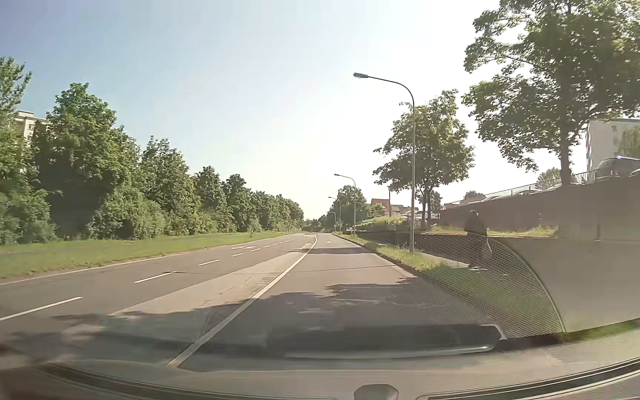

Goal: Follow the waypoints while adhering to traffic rules and regulations

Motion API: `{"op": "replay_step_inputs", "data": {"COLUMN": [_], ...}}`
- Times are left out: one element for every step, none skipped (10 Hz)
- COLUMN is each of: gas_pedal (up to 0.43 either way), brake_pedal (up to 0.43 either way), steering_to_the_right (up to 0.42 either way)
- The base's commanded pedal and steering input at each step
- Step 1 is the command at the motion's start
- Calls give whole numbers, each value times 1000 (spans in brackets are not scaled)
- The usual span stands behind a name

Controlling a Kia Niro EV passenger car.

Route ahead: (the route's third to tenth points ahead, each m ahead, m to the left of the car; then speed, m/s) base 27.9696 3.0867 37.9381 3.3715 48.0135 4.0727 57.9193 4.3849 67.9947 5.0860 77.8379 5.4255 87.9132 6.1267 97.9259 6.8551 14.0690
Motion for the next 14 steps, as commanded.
{"op": "replay_step_inputs", "data": {"gas_pedal": [130, 130, 118, 110, 110, 110, 98, 98, 98, 98, 87, 87, 87, 87], "brake_pedal": [30, 30, 30, 30, 30, 30, 30, 30, 30, 30, 30, 30, 30, 30], "steering_to_the_right": [-1, -1, -1, -2, -2, -2, -2, -3, -3, -3, -3, -3, -3, -3]}}
